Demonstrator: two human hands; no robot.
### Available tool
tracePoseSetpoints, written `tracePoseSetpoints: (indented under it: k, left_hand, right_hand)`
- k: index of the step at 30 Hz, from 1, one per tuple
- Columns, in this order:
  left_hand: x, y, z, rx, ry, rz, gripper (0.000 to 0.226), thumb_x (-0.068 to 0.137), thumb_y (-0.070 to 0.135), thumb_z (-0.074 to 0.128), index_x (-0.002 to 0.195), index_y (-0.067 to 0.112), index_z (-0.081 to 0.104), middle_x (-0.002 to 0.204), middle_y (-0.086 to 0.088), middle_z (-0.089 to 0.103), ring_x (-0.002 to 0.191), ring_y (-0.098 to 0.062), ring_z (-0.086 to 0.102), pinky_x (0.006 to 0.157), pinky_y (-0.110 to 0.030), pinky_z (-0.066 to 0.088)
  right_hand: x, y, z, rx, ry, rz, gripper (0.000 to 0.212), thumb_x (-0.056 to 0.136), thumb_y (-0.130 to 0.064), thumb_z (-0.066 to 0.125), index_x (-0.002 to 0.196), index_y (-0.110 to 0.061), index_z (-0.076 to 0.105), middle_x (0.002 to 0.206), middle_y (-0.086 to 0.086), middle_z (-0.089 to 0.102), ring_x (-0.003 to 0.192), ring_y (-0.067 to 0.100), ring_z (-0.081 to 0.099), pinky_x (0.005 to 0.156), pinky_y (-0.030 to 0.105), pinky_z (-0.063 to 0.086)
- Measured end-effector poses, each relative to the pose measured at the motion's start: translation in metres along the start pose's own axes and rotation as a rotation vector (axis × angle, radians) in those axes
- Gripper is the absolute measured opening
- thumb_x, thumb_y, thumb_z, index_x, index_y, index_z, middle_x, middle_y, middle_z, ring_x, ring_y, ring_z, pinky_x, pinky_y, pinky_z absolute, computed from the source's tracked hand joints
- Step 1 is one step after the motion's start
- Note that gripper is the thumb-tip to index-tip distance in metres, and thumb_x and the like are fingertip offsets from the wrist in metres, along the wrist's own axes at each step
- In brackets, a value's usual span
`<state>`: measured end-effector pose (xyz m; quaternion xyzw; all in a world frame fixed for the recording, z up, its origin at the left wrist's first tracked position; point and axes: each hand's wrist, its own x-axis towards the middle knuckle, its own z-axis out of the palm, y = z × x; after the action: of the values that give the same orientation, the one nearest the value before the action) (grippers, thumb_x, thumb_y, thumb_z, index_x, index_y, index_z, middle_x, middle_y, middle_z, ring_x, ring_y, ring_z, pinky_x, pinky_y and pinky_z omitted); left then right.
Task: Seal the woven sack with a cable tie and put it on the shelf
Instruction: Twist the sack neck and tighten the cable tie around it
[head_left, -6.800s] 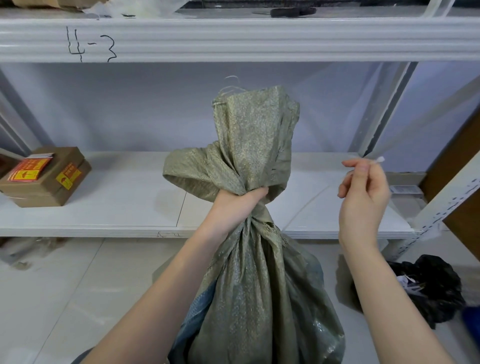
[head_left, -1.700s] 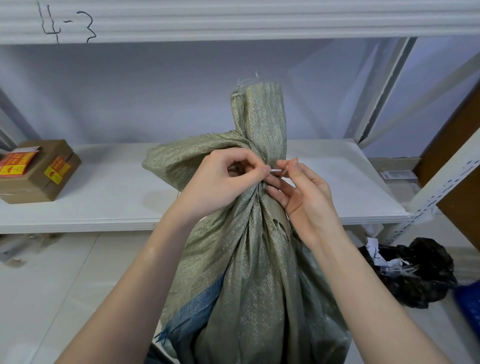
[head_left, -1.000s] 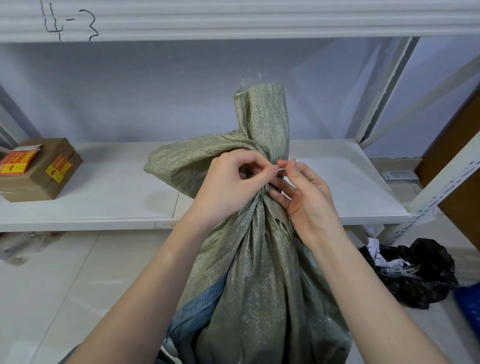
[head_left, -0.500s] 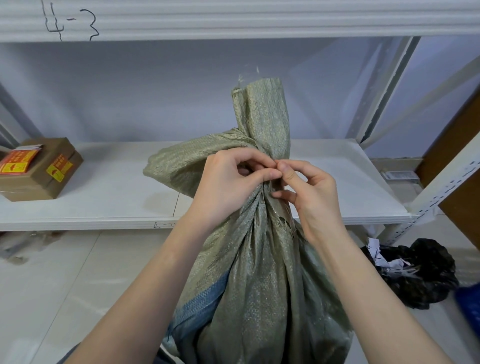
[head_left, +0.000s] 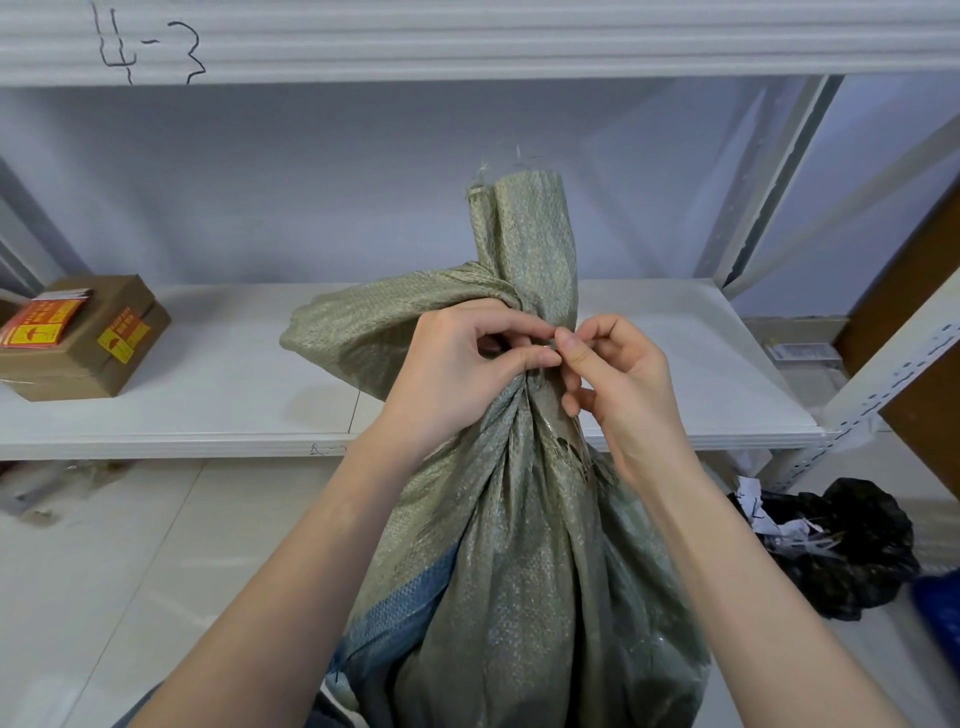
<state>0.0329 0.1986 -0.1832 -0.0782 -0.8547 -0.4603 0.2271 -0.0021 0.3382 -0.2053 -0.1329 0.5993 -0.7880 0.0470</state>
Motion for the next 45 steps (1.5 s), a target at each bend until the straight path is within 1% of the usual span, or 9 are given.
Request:
tracePoseSetpoints:
  k: [4, 14, 19, 25, 30, 35, 40, 42, 45]
  left_hand:
    - [0.000, -0.001, -0.001, 0.007, -0.011, 0.045, 0.017, 0.075, 0.018, 0.078, 0.091, 0.015, 0.077, 0.075, -0.003, 0.068, 0.073, -0.008, 0.061, 0.070, -0.016, 0.047]
    - [-0.001, -0.003, 0.001, 0.016, -0.021, 0.077, 0.016, 0.075, 0.016, 0.078, 0.091, 0.018, 0.077, 0.074, -0.001, 0.066, 0.068, -0.003, 0.056, 0.068, -0.015, 0.042]
    - [-0.001, -0.006, 0.001, 0.080, 0.013, 0.106, 0.011, 0.075, 0.026, 0.077, 0.085, 0.020, 0.078, 0.075, 0.006, 0.067, 0.071, -0.007, 0.061, 0.069, -0.036, 0.050]
    - [-0.001, -0.006, -0.001, 0.202, 0.010, 0.177, 0.015, 0.081, 0.034, 0.069, 0.087, 0.024, 0.077, 0.080, 0.008, 0.070, 0.079, -0.012, 0.065, 0.069, -0.040, 0.053]
    - [-0.004, -0.007, -0.001, 0.315, 0.012, 0.254, 0.012, 0.084, 0.031, 0.067, 0.089, 0.023, 0.075, 0.085, 0.010, 0.072, 0.082, -0.011, 0.065, 0.069, -0.037, 0.054]
    - [-0.005, -0.009, -0.002, 0.362, 0.037, 0.287, 0.009, 0.083, 0.027, 0.068, 0.088, 0.022, 0.074, 0.085, 0.009, 0.071, 0.083, -0.011, 0.065, 0.069, -0.037, 0.054]
    - [-0.007, -0.009, -0.001, 0.381, 0.055, 0.310, 0.007, 0.082, 0.023, 0.068, 0.086, 0.020, 0.073, 0.084, 0.009, 0.071, 0.082, -0.011, 0.063, 0.068, -0.038, 0.053]
    - [-0.007, -0.010, -0.002, 0.376, 0.070, 0.314, 0.007, 0.083, 0.023, 0.068, 0.087, 0.019, 0.074, 0.084, 0.008, 0.071, 0.082, -0.012, 0.063, 0.068, -0.038, 0.053]
    - [-0.006, -0.013, -0.005, 0.349, 0.085, 0.302, 0.009, 0.085, 0.025, 0.067, 0.088, 0.019, 0.073, 0.086, 0.007, 0.070, 0.084, -0.015, 0.063, 0.070, -0.040, 0.052]
  right_hand:
    - [0.001, -0.003, -0.003, 0.038, -0.067, -0.015, 0.009, 0.081, -0.006, 0.055, 0.078, -0.015, 0.053, 0.057, -0.001, 0.054, 0.044, 0.012, 0.042, 0.040, 0.021, 0.037]
    - [-0.001, -0.001, -0.003, -0.208, -0.142, -0.167, 0.016, 0.080, -0.009, 0.049, 0.090, -0.020, 0.050, 0.061, -0.009, 0.056, 0.049, 0.012, 0.051, 0.041, 0.022, 0.039]
    - [-0.002, -0.003, -0.002, -0.310, -0.093, -0.291, 0.020, 0.081, -0.005, 0.049, 0.090, -0.023, 0.051, 0.063, -0.005, 0.054, 0.050, 0.011, 0.049, 0.052, 0.024, 0.041]
    - [-0.006, -0.004, 0.000, -0.385, -0.036, -0.348, 0.025, 0.085, -0.003, 0.049, 0.091, -0.027, 0.052, 0.065, -0.007, 0.053, 0.065, 0.002, 0.052, 0.055, 0.033, 0.042]
    - [-0.007, -0.006, -0.001, -0.470, -0.028, -0.384, 0.025, 0.085, -0.003, 0.048, 0.092, -0.027, 0.053, 0.065, -0.009, 0.053, 0.071, 0.021, 0.053, 0.057, 0.040, 0.044]
    - [-0.006, -0.007, -0.001, -0.406, -0.009, -0.375, 0.026, 0.084, 0.000, 0.047, 0.091, -0.025, 0.052, 0.064, -0.004, 0.049, 0.068, 0.021, 0.049, 0.058, 0.043, 0.045]
    - [-0.002, -0.011, -0.006, -0.285, 0.070, -0.349, 0.027, 0.080, 0.002, 0.047, 0.088, -0.023, 0.044, 0.063, 0.018, 0.046, 0.061, 0.023, 0.044, 0.055, 0.026, 0.042]
    - [-0.001, -0.010, -0.007, -0.190, 0.041, -0.273, 0.022, 0.081, -0.001, 0.052, 0.089, -0.018, 0.043, 0.059, 0.012, 0.046, 0.051, 0.016, 0.042, 0.049, 0.020, 0.041]
    - [0.002, -0.001, -0.009, -0.188, -0.028, -0.157, 0.021, 0.080, -0.023, 0.062, 0.079, -0.016, 0.043, 0.058, 0.004, 0.047, 0.048, 0.010, 0.041, 0.049, 0.021, 0.036]
